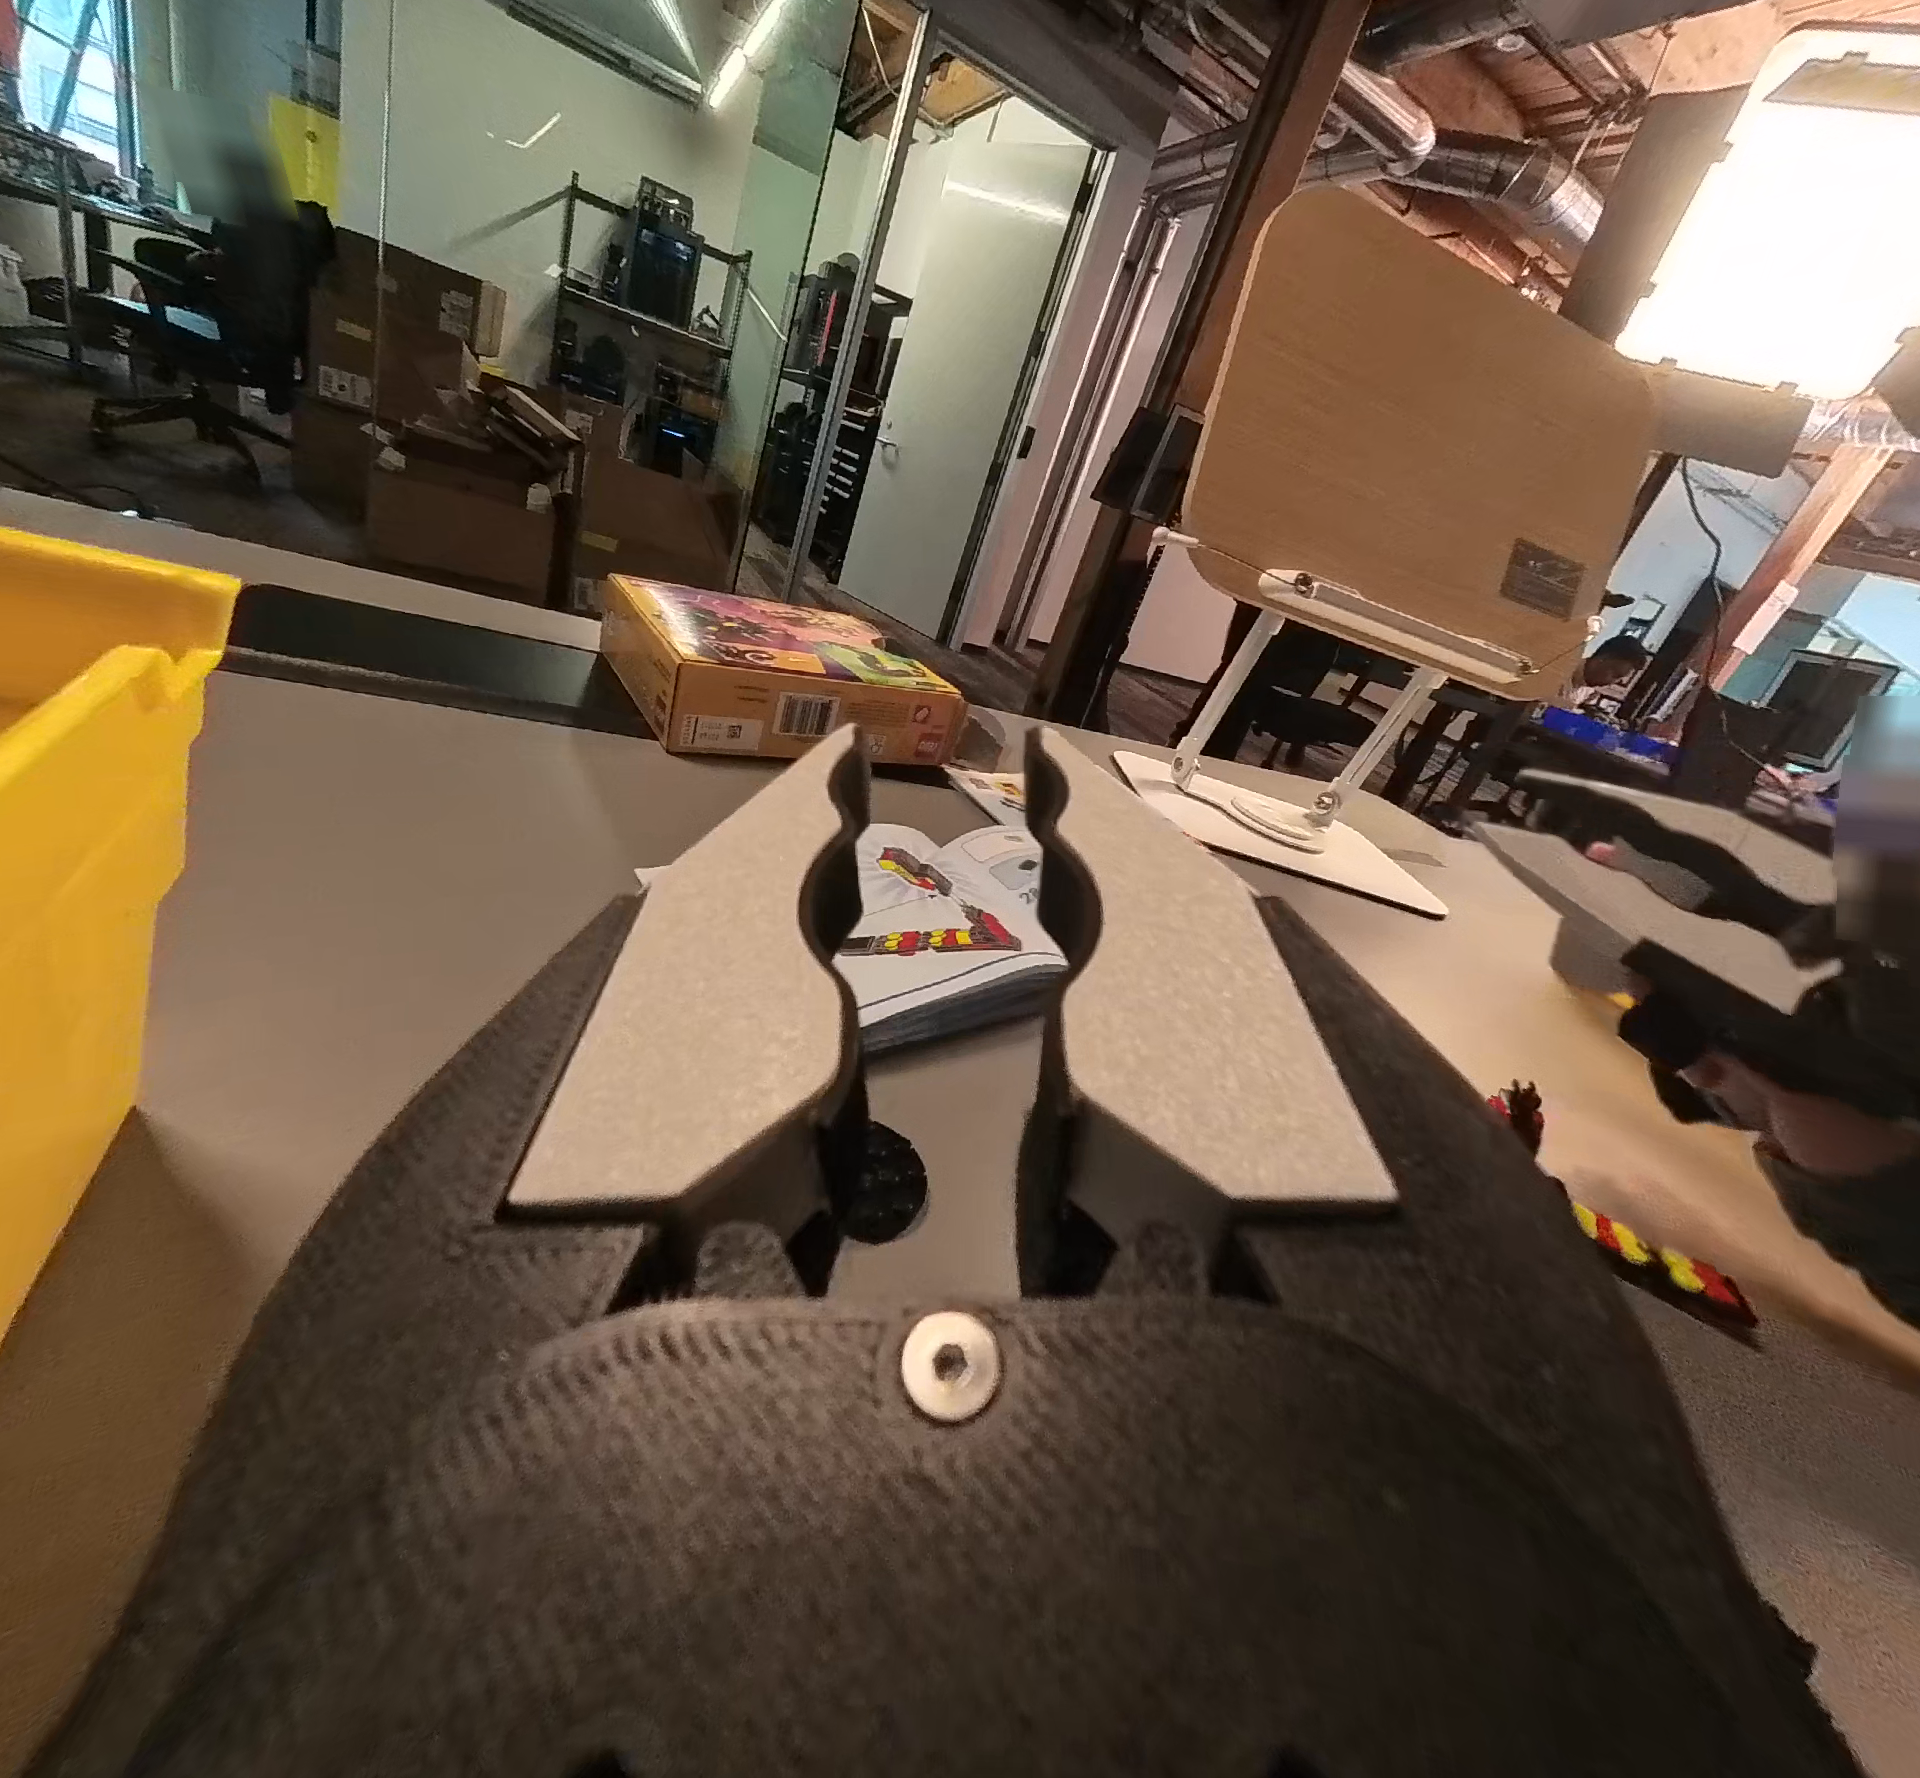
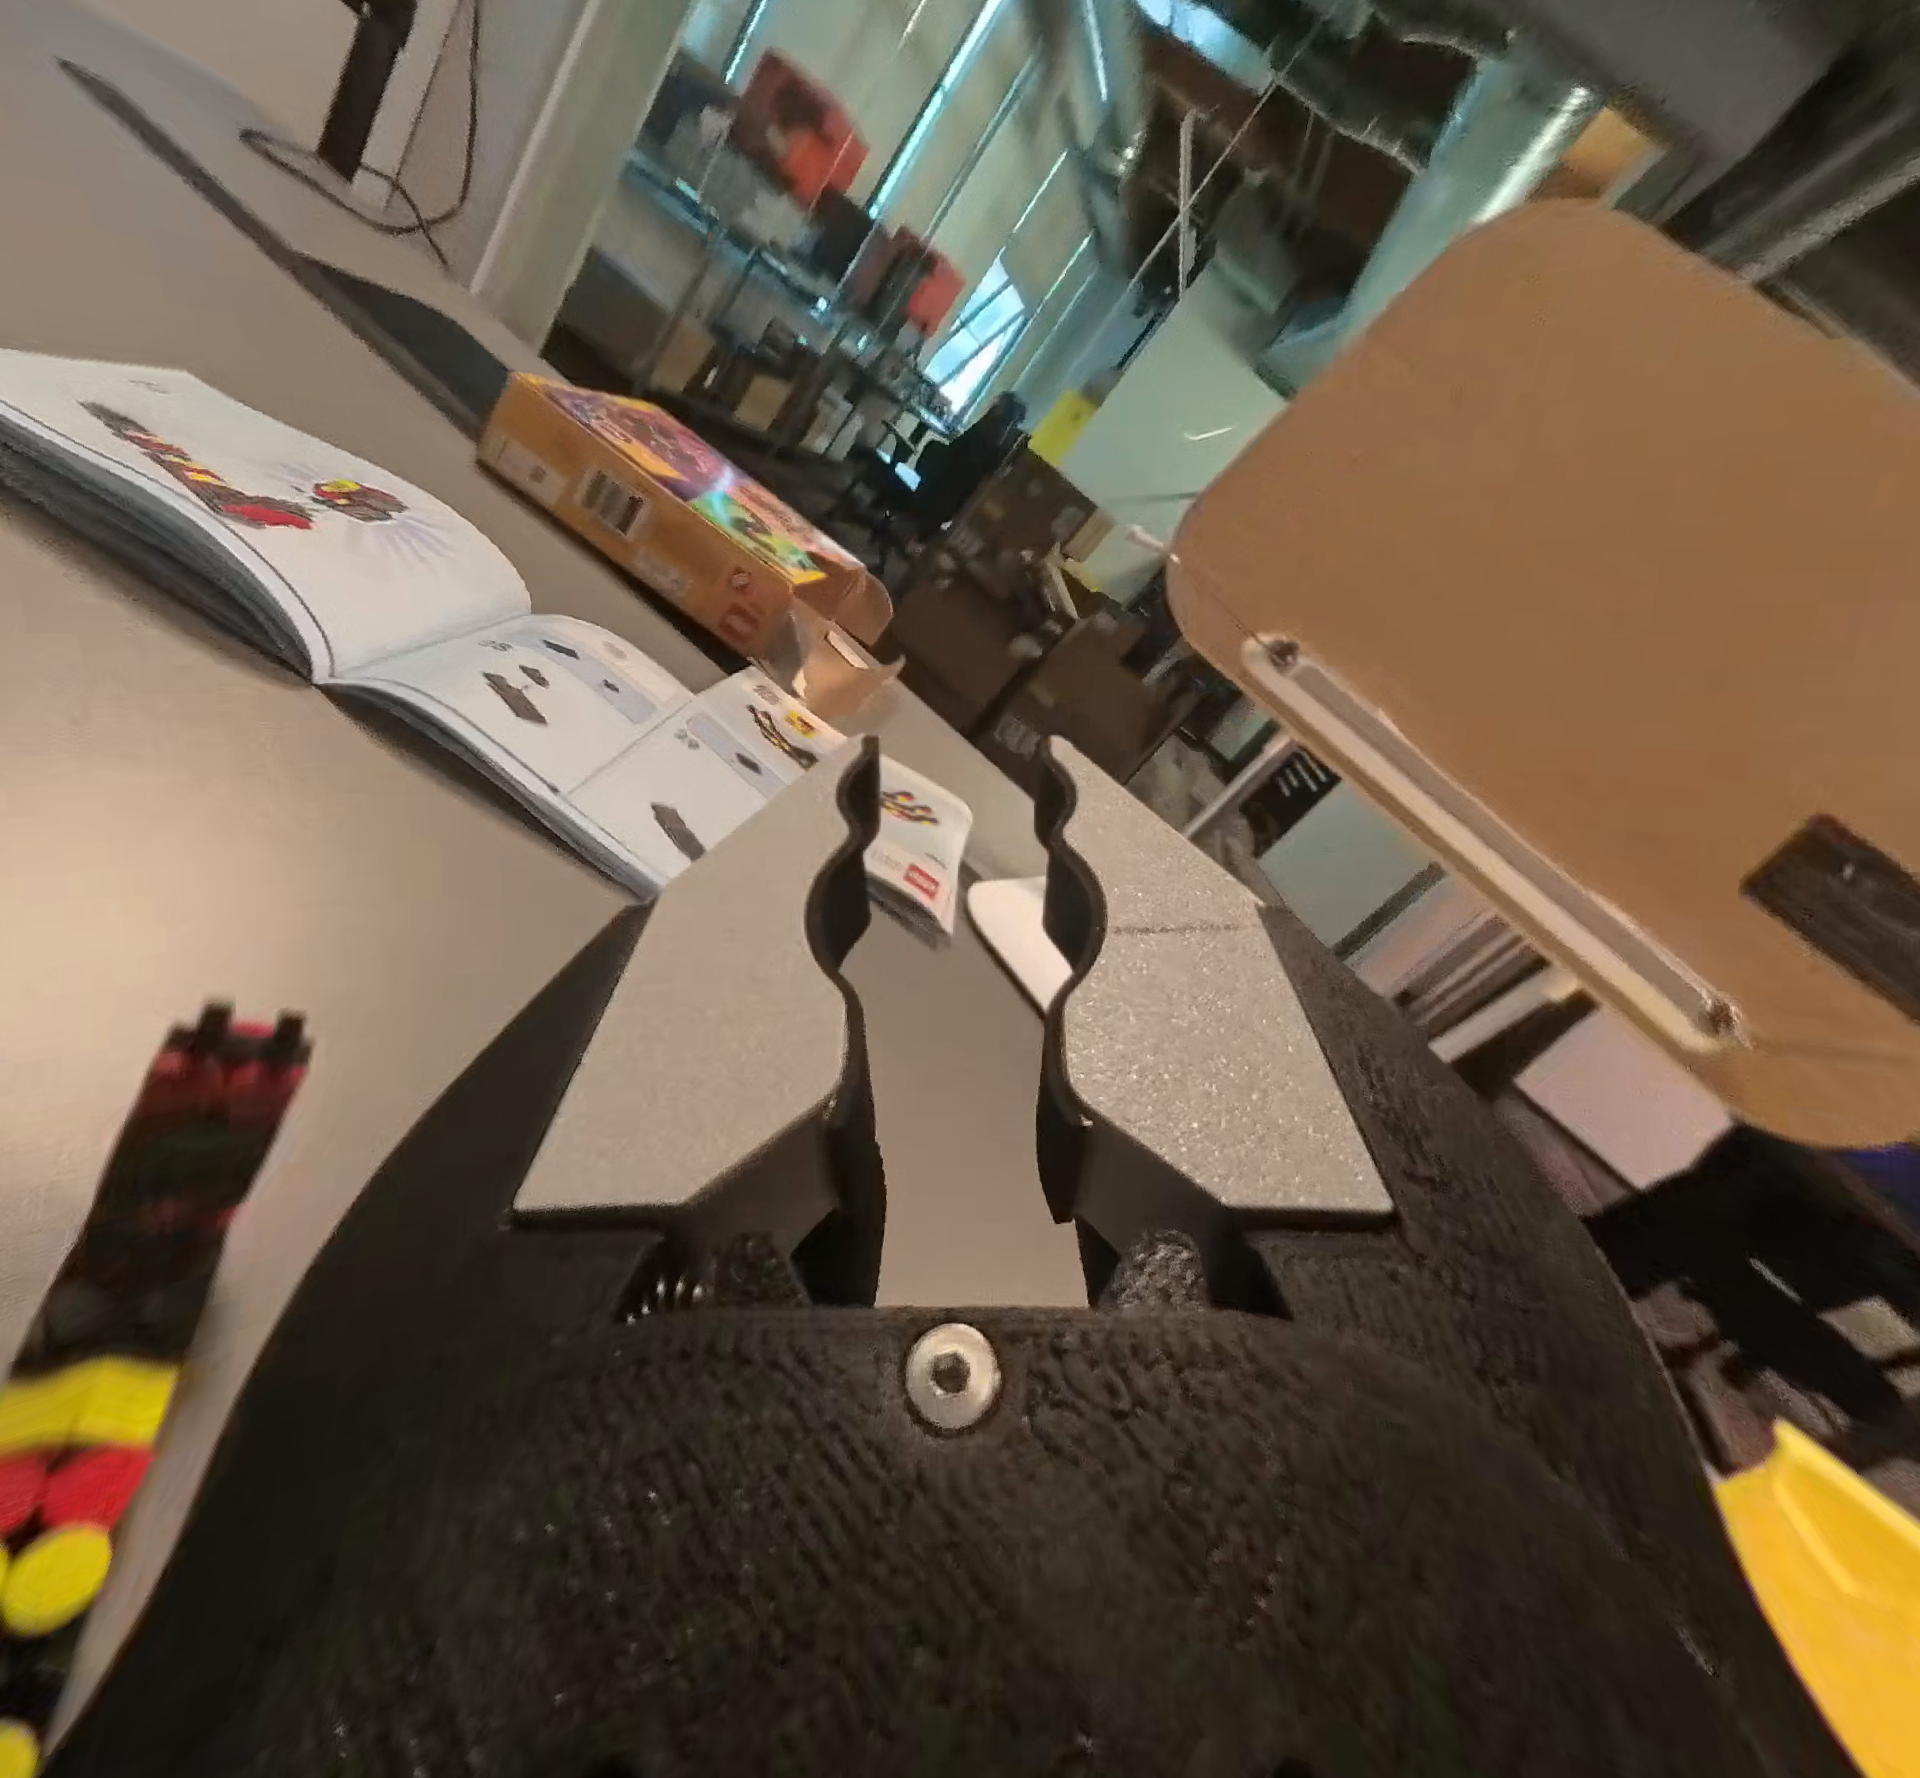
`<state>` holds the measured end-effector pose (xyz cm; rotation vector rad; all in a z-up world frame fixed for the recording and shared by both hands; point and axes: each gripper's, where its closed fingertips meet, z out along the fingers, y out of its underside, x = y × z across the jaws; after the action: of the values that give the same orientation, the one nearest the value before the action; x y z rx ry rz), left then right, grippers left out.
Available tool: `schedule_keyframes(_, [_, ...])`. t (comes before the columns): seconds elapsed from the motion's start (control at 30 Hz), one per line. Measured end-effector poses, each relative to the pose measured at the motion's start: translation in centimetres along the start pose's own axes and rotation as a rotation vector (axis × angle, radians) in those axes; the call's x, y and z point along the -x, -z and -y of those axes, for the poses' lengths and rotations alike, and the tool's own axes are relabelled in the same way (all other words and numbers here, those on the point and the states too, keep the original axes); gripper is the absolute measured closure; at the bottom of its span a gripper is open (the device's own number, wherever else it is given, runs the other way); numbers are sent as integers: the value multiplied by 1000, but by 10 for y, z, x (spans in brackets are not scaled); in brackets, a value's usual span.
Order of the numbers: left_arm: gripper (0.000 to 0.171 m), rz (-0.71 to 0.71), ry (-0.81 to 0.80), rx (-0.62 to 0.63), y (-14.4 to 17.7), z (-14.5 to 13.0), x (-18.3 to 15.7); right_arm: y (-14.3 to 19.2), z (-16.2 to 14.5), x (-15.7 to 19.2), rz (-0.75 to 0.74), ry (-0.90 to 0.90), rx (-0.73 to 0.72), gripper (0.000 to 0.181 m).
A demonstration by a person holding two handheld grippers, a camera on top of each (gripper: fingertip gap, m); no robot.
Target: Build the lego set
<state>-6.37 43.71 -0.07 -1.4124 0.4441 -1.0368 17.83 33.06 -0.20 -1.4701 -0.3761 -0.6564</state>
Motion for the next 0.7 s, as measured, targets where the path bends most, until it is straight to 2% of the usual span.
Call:
schedule_keyframes(0.1, [142,-13,-5,5,0,-1,-2,12,-18,-8,-22,-29,-11,155])
schedule_keyframes(0.3, [141,-47,-44,23,-2,-4,-12,8,-25,-4,10,-56,-14,157])
schedule_keyframes(0.7, [140,-79,-157,22,2,-3,-28,13,-17,-5,-18,7,-51,162])
